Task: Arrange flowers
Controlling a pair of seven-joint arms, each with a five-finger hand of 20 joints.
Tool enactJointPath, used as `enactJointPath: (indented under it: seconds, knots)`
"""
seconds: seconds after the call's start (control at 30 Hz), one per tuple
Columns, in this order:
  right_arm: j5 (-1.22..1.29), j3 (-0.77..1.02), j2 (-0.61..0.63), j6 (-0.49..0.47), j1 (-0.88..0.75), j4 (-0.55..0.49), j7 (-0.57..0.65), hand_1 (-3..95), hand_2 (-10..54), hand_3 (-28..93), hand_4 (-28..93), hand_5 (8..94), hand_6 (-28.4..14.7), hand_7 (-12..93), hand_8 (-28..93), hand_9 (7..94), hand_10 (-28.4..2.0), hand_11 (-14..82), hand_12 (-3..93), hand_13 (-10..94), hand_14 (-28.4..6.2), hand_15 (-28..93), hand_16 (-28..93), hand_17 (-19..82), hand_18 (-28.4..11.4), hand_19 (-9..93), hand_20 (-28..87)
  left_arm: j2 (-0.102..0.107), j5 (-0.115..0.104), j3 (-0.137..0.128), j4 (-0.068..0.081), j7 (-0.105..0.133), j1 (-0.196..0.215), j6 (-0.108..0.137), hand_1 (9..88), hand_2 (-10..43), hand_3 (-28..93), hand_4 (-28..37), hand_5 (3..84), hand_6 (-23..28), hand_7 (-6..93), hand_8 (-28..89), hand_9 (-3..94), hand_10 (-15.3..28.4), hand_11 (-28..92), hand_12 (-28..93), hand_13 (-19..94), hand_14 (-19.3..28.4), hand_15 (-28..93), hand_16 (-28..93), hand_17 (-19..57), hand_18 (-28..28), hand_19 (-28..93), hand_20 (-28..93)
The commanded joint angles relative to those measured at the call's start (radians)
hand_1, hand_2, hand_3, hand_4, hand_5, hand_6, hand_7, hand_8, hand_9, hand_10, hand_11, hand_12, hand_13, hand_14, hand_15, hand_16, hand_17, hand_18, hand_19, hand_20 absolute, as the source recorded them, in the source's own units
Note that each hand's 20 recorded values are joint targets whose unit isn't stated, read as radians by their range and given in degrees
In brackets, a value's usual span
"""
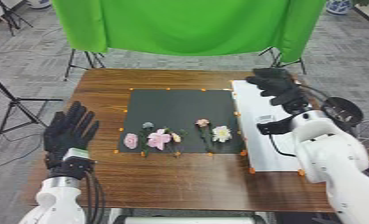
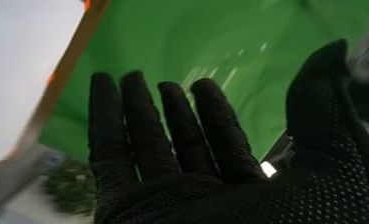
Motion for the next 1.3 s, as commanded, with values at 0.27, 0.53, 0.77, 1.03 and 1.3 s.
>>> enactJointPath:
  seconds: [0.27,0.53,0.77,1.03,1.3]
  knots:
    - [0.576,0.283,-0.005,-0.18,-0.183,0.024,-0.253,8.6,6.3,80,-27,38.2,-3.0,7,-9,36.2,-13.5,2.9,9.9,28,-13.2,7,17,14,-17.9,26,19,0.034,0.018,-0.125,0.01,0.025,0.062,-0.108,21.4,18.1,66,-28.3,36.2,8.1,4.2,-7,23.1,13.2,12,6,14,10.5,17,-8,-5.7,12.7,28,7]
    - [0.615,0.308,-0.03,-0.167,-0.219,0.005,-0.235,6.6,6.1,80,-27,38.0,-4.0,6,-9,35.7,-13.3,2.8,9.5,27,-12.9,6,17,14,-17.7,23,20,0.017,0.013,-0.126,0.006,0.02,0.075,-0.1,21.6,19.0,62,-28.3,35.4,8.0,3.6,-6,23.0,13.1,11,6,14,10.1,15,-7,-5.7,12.5,27,8]
    - [0.616,0.351,-0.04,-0.168,-0.262,-0.017,-0.226,6.9,6.4,80,-27,38.7,-4.1,7,-9,35.8,-13.4,2.9,9.5,27,-13.4,7,16,14,-17.6,23,20,0.009,0.015,-0.114,0.005,0.007,0.065,-0.092,20.9,18.5,65,-28.3,35.6,8.1,3.9,-6,23.5,13.5,12,7,14,10.9,16,-6,-5.9,12.6,27,8]
    - [0.617,0.362,-0.062,-0.168,-0.295,-0.014,-0.257,7.0,6.2,80,-27,39.6,-4.2,7,-9,36.5,-13.3,3.1,9.6,28,-13.3,7,16,14,-17.6,23,21,0.053,0.045,-0.088,0.03,-0.011,0.001,-0.126,21.2,17.7,67,-28.3,36.3,8.4,4.6,-6,24.3,13.8,13,7,16,11.4,18,-6,-5.9,12.8,28,8]
    - [0.608,0.388,-0.076,-0.206,-0.329,-0.032,-0.248,8.9,5.1,81,-27,41.5,-3.5,8,-10,37.4,-12.7,3.3,9.5,28,-11.6,6,16,15,-16.6,20,19,0.038,0.054,-0.057,0.037,-0.031,-0.024,-0.15,23.8,16.0,69,-28.3,36.2,8.2,4.8,-6,24.1,13.6,12,7,16,11.4,17,-6,-6.0,12.8,28,8]
